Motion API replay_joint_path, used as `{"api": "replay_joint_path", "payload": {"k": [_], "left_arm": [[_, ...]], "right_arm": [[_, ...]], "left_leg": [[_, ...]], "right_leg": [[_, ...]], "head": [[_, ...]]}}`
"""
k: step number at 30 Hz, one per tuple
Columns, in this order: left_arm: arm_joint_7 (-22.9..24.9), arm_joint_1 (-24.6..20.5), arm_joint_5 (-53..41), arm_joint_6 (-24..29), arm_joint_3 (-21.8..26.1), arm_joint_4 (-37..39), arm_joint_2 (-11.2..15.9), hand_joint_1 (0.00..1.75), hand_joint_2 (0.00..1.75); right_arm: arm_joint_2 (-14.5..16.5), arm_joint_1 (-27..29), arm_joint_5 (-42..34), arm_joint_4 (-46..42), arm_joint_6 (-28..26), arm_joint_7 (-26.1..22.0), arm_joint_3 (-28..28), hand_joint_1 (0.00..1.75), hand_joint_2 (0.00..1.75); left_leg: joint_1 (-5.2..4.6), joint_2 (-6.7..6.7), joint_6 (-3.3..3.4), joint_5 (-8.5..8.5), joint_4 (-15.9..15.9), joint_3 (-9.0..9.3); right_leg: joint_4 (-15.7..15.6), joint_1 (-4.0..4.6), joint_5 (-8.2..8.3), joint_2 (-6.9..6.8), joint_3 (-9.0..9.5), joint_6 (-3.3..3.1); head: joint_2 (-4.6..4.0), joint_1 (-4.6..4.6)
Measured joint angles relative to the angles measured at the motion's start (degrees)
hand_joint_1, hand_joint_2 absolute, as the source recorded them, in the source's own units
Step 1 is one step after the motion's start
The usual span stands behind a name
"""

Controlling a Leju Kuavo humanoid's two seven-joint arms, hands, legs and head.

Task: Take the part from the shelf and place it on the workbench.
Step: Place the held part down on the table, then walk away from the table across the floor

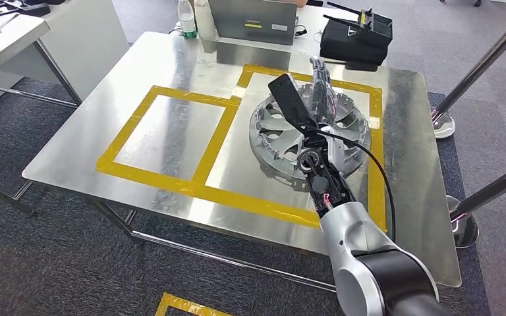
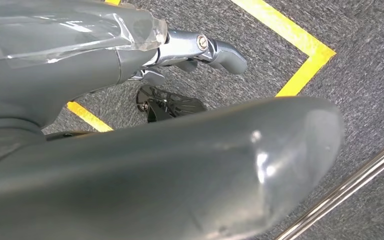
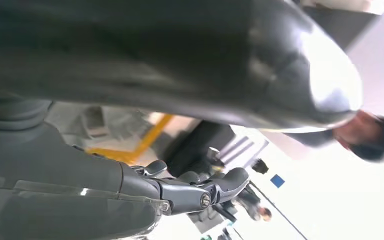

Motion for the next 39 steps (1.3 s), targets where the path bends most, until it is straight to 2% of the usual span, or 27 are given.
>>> {"api": "replay_joint_path", "payload": {"k": [4, 8, 13, 18, 22, 27, 29, 31, 34, 39], "left_arm": [[-0.9, 0.1, 0.4, -0.5, 0.2, 0.0, 0.0, 0.0, 0.0], [-2.9, 0.2, 0.7, -1.8, 0.4, 0.0, -0.1, 0.0, 0.0], [-6.9, 0.3, 2.5, -4.9, 1.0, 0.0, -0.2, 0.0, 0.0], [-10.8, 0.4, 5.0, -9.8, 2.1, 0.0, -0.4, 0.0, 0.0], [-10.5, 0.3, 5.8, -10.0, 3.0, 0.0, -0.5, 0.0, 0.0], [-9.5, 0.3, 6.4, -9.9, 3.7, 0.0, -0.7, 0.0, 0.0], [-7.7, 0.3, 6.9, -9.8, 4.0, 0.0, -0.8, 0.0, 0.0], [-3.7, 0.3, 7.8, -9.3, 4.7, 0.0, -0.8, 0.0, 0.0], [0.3, 0.2, 8.0, -8.2, 5.4, 0.1, -0.9, 0.0, 0.0], [2.2, 0.2, 7.8, -7.0, 5.9, 0.1, -0.8, 0.0, 0.0]], "right_arm": [[0.7, 1.8, -1.9, -11.8, 0.7, -1.3, 0.3, 0.0, 0.0], [0.7, 6.7, -7.4, -28.1, 0.6, -2.5, 2.5, 0.0, 0.0], [0.4, 15.8, -10.9, -50.6, -4.8, -6.3, 7.2, 0.0, 0.0], [-0.7, 24.7, -16.1, -65.5, -8.6, -10.5, 12.5, 0.0, 0.0], [-1.6, 28.8, -20.2, -73.5, -8.9, -12.7, 16.8, 0.0, 0.0], [-3.0, 33.4, -20.3, -82.4, -11.2, -14.9, 23.4, 0.0, 0.0], [-4.1, 35.2, -18.8, -85.6, -13.8, -15.1, 26.8, 0.0, 0.0], [-4.9, 36.8, -15.1, -88.1, -15.4, -15.1, 29.5, 0.0, 0.0], [-5.2, 39.5, -11.9, -90.2, -15.8, -15.1, 30.7, 0.0, 0.0], [-5.4, 42.8, -15.7, -90.8, -15.8, -15.1, 31.5, 0.0, 0.0]], "left_leg": [[0.0, -0.04, 0.0, 0.0, 0.0, 0.01], [0.0, -0.05, 0.0, -0.01, 0.0, 0.0], [0.0, 0.01, 0.0, -0.08, 0.0, 0.02], [0.0, 0.01, 0.0, -0.09, 0.0, 0.06], [0.0, 0.04, 0.0, -0.09, 0.0, 0.15], [0.0, 0.04, -0.01, -0.09, 0.0, 0.21], [0.0, 0.05, -0.01, -0.11, 0.0, 0.22], [0.0, 0.05, -0.01, -0.13, -0.1, 0.24], [0.0, 0.05, 0.0, -0.16, -0.1, 0.29], [0.0, 0.05, -0.01, -0.17, -0.1, 0.41]], "right_leg": [[0.0, 0.0, 0.0, -0.01, 0.0, 0.0], [0.0, 0.0, -0.01, -0.01, -0.01, 0.0], [-0.1, 0.0, -0.05, 0.0, 0.0, 0.0], [-0.1, 0.0, -0.06, 0.02, 0.05, 0.0], [-0.1, 0.0, -0.06, 0.05, 0.13, 0.0], [-0.1, 0.0, -0.07, 0.04, 0.19, 0.0], [-0.1, 0.0, -0.08, 0.05, 0.19, 0.0], [-0.1, 0.0, -0.09, 0.06, 0.2, 0.01], [-0.1, 0.0, -0.12, 0.05, 0.28, 0.05], [-0.1, 0.0, -0.13, 0.05, 0.41, 0.07]], "head": [[-0.01, 0.0], [-0.01, 0.0], [-0.02, 0.0], [-0.01, 0.0], [0.0, 0.0], [0.0, 0.0], [-0.01, 0.01], [-0.02, 0.01], [-0.01, 0.0], [-0.02, 0.01]]}}
